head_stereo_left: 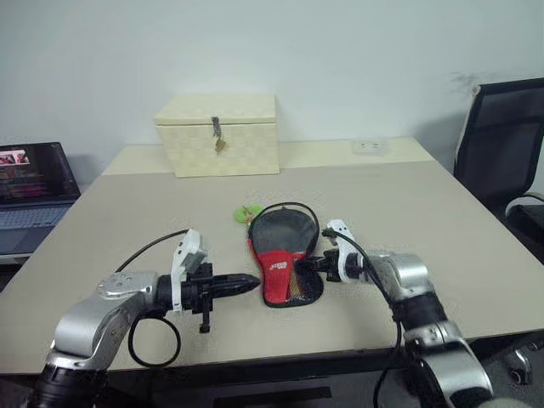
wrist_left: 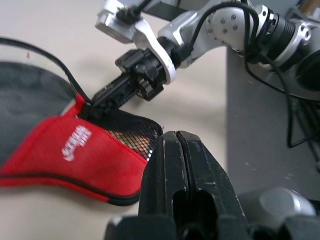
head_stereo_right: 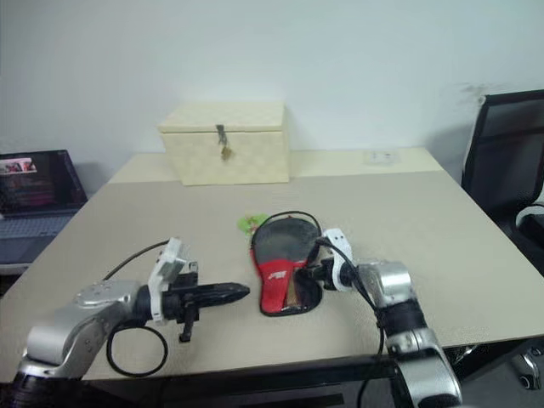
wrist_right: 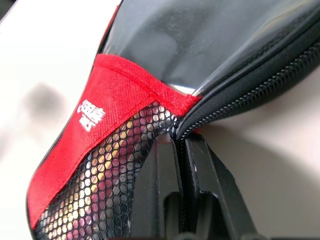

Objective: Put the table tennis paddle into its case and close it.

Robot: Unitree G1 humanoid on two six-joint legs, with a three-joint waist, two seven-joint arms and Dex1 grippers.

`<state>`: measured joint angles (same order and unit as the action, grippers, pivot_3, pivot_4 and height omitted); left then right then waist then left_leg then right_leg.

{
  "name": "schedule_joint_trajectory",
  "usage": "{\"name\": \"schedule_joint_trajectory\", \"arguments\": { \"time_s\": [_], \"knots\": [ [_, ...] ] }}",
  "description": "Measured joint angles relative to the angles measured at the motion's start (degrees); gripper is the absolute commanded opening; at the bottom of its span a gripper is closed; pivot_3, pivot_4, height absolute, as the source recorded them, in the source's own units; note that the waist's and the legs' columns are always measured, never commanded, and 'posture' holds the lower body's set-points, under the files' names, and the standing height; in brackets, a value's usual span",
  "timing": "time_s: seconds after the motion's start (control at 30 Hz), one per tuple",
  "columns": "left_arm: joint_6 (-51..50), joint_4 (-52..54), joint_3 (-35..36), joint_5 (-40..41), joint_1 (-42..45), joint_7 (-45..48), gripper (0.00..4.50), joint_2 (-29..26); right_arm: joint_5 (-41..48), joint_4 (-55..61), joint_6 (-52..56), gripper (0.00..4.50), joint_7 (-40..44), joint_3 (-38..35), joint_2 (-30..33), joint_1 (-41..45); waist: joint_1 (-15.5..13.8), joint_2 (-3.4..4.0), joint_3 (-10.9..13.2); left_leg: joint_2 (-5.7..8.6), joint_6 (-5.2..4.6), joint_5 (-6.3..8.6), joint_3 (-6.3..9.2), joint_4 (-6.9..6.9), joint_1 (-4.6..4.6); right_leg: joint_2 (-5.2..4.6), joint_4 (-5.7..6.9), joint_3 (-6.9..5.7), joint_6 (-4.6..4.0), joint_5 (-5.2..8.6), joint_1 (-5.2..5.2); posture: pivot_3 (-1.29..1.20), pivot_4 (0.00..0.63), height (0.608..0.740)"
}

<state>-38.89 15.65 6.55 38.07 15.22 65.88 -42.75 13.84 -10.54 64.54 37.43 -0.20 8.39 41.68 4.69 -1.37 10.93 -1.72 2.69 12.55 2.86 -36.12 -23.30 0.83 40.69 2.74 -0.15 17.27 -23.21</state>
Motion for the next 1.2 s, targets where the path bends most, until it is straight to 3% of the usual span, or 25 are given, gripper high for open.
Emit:
{"name": "schedule_joint_trajectory", "arguments": {
  "time_s": [0.23,0.37,0.87,0.97,1.1,1.2],
  "knots": [
    [-0.7,2.3,0.2,1.7,-1.5,0.1,0.0,-1.1,4.6,22.7,20.7,0.01,-8.6,-5.8,-3.6,-9.6,-0.2,0.0,0.0,0.04,0.0,0.0,0.03,0.0,-0.02,0.01,0.01,-0.09,0.21,0.17,0.01,0.0,0.15,0.74],
    [-0.7,2.3,0.0,2.1,-1.5,1.1,0.0,-2.1,5.7,28.4,26.2,0.01,-11.0,-7.6,-5.2,-11.6,-0.1,-0.01,0.0,0.06,0.0,0.0,0.02,0.03,-0.02,0.04,-0.02,-0.1,0.21,0.2,0.01,0.0,0.15,0.74],
    [-0.5,2.2,-0.7,2.0,-1.3,2.3,0.0,-2.9,12.3,33.3,27.3,0.01,-18.9,-9.3,-8.2,-16.8,-0.1,-0.01,0.0,0.06,0.0,0.0,0.01,0.09,-0.03,0.05,-0.13,-0.11,0.21,0.22,0.01,0.0,0.15,0.74],
    [-0.4,2.2,-0.7,2.0,-1.3,2.3,0.0,-3.0,13.1,33.3,27.5,0.76,-19.2,-9.5,-7.5,-16.9,-0.1,-0.01,0.0,0.06,0.0,0.0,0.01,0.09,-0.04,0.06,-0.15,-0.11,0.21,0.22,0.01,0.0,0.15,0.74],
    [-0.3,2.2,-0.7,2.0,-1.4,2.2,0.0,-3.0,16.0,35.6,27.5,2.16,-17.7,-9.3,-4.5,-16.9,-0.1,0.0,0.0,0.05,0.0,0.0,0.02,0.09,-0.06,0.06,-0.18,-0.12,0.21,0.22,0.01,0.0,0.15,0.74],
    [0.0,2.2,-0.3,2.1,-1.9,1.7,0.0,-3.0,19.8,39.3,26.7,3.23,-12.9,-7.2,2.2,-16.3,-0.1,0.01,0.0,0.05,0.0,0.0,0.02,0.1,-0.08,0.07,-0.25,-0.13,0.22,0.22,0.01,0.0,0.15,0.74]
  ]
}}
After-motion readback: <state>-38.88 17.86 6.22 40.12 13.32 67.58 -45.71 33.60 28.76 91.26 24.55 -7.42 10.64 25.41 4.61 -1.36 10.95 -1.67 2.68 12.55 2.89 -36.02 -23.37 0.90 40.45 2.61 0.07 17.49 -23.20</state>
